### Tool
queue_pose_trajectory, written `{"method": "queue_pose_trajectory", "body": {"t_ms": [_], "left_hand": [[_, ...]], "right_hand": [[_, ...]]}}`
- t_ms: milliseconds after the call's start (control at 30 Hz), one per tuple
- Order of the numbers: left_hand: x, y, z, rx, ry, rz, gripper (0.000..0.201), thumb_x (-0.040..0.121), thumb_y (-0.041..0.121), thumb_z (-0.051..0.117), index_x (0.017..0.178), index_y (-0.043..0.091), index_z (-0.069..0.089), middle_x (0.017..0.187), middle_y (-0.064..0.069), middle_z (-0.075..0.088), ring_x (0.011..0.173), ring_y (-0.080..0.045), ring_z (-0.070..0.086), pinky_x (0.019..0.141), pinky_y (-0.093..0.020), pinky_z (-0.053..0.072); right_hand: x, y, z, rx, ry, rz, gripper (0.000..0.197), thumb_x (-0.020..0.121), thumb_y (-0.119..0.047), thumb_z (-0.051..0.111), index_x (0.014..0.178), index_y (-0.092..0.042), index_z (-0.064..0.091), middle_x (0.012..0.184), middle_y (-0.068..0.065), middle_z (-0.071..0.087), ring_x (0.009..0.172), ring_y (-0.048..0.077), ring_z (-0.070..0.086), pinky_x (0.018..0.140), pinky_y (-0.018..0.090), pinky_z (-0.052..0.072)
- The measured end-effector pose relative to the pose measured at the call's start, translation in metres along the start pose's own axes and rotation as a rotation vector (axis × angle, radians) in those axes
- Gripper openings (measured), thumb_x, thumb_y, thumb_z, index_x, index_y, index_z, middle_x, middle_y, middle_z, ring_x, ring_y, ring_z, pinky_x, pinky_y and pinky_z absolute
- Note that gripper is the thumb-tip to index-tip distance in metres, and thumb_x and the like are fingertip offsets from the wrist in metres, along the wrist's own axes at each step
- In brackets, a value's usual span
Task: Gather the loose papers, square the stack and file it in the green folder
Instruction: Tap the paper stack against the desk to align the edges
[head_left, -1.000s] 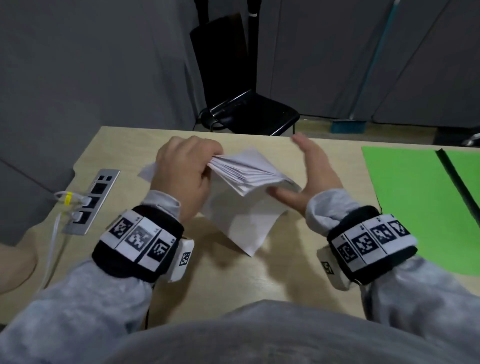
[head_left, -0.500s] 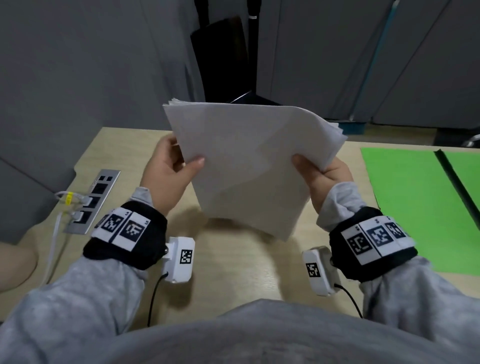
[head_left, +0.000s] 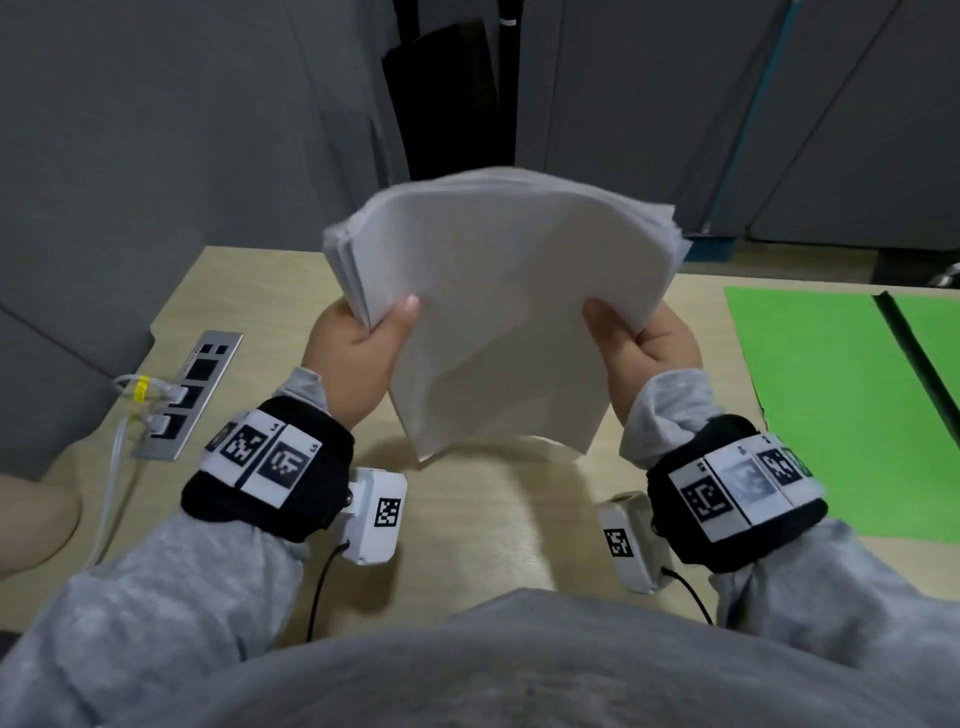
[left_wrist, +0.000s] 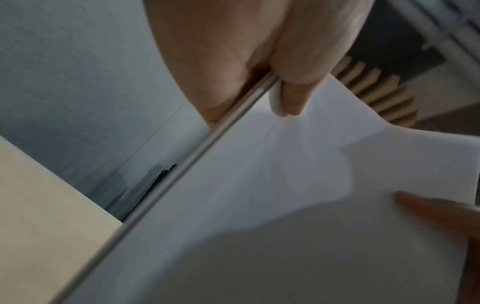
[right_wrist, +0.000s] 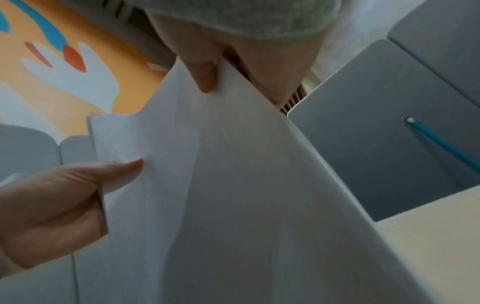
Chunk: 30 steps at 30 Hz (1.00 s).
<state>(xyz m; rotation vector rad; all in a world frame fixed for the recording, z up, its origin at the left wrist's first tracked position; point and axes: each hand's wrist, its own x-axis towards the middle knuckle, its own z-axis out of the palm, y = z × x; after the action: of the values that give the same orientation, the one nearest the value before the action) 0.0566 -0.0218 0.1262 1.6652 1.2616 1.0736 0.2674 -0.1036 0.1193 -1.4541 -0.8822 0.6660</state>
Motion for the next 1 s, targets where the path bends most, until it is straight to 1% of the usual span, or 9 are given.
{"method": "queue_pose_trajectory", "body": {"t_ms": [100,167,267,433,600,700,800,900,1000], "left_hand": [[0.001,0.001,-0.003,-0.058,-0.079,-0.002,0.003,0.082,0.033,0.064,0.081,0.030,0.065,0.082,0.010,0.068,0.070,0.010,0.063,0.067,-0.013,0.051],[-0.002,-0.005,-0.001,-0.020,-0.175,-0.064,0.007,0.076,0.036,0.065,0.082,0.033,0.064,0.086,0.008,0.069,0.075,0.007,0.063,0.073,-0.019,0.052],[-0.004,-0.005,0.003,0.014,-0.104,-0.136,0.010,0.085,0.034,0.064,0.084,0.025,0.065,0.088,-0.002,0.069,0.078,-0.006,0.064,0.080,-0.032,0.051],[-0.005,0.001,-0.001,-0.047,-0.053,-0.055,0.005,0.079,0.032,0.069,0.078,0.029,0.066,0.082,0.007,0.069,0.068,0.009,0.063,0.065,-0.013,0.052],[-0.012,-0.004,0.008,0.038,-0.097,-0.138,0.034,0.074,0.043,0.061,0.086,0.012,0.069,0.094,-0.017,0.072,0.090,-0.026,0.068,0.085,-0.046,0.053],[-0.011,0.003,0.003,-0.042,-0.035,-0.073,0.016,0.074,0.040,0.065,0.076,0.025,0.068,0.082,-0.006,0.072,0.079,-0.013,0.067,0.073,-0.033,0.055],[-0.012,-0.005,0.001,-0.036,-0.114,-0.114,0.013,0.067,0.037,0.073,0.078,0.032,0.069,0.083,0.008,0.070,0.076,-0.001,0.066,0.069,-0.022,0.054],[-0.016,-0.020,0.008,0.148,-0.210,-0.227,0.022,0.079,0.028,0.071,0.095,0.013,0.071,0.092,-0.005,0.070,0.088,-0.018,0.065,0.075,-0.026,0.046],[-0.011,-0.021,0.009,0.208,-0.166,-0.211,0.019,0.089,0.024,0.060,0.092,0.007,0.068,0.089,-0.011,0.066,0.086,-0.024,0.060,0.064,-0.029,0.043]], "right_hand": [[0.001,0.002,0.001,0.038,-0.038,0.017,0.004,0.081,-0.023,0.067,0.081,-0.027,0.065,0.069,-0.014,0.068,0.067,0.000,0.064,0.062,0.017,0.053],[0.000,0.010,0.004,-0.013,-0.103,0.082,0.011,0.082,-0.019,0.066,0.080,-0.029,0.063,0.065,-0.018,0.067,0.060,-0.009,0.062,0.058,0.008,0.048],[-0.003,0.012,0.007,-0.011,-0.084,0.120,0.011,0.086,-0.024,0.063,0.076,-0.029,0.064,0.060,-0.021,0.067,0.059,-0.010,0.061,0.060,0.006,0.048],[-0.003,0.001,0.006,0.043,-0.018,0.069,0.006,0.082,-0.025,0.067,0.077,-0.027,0.066,0.065,-0.017,0.067,0.064,-0.004,0.062,0.062,0.011,0.051],[-0.005,0.005,0.007,-0.023,-0.041,0.177,0.009,0.084,-0.026,0.065,0.090,-0.020,0.064,0.072,-0.011,0.062,0.067,0.008,0.060,0.068,0.023,0.046],[-0.007,0.000,0.004,0.064,0.024,0.095,0.009,0.080,-0.021,0.069,0.073,-0.024,0.064,0.062,-0.014,0.066,0.057,-0.005,0.061,0.059,0.015,0.051],[-0.006,0.005,-0.001,0.075,-0.037,0.075,0.014,0.078,-0.018,0.072,0.080,-0.029,0.064,0.063,-0.020,0.070,0.062,-0.007,0.065,0.056,0.011,0.050],[-0.007,0.012,-0.002,0.032,-0.062,0.083,0.016,0.078,-0.018,0.071,0.081,-0.031,0.063,0.064,-0.025,0.069,0.062,-0.009,0.064,0.055,0.009,0.049],[-0.002,0.013,-0.005,0.012,-0.017,0.051,0.025,0.077,-0.017,0.072,0.096,-0.028,0.061,0.078,-0.017,0.069,0.071,-0.006,0.064,0.063,0.013,0.052]]}}
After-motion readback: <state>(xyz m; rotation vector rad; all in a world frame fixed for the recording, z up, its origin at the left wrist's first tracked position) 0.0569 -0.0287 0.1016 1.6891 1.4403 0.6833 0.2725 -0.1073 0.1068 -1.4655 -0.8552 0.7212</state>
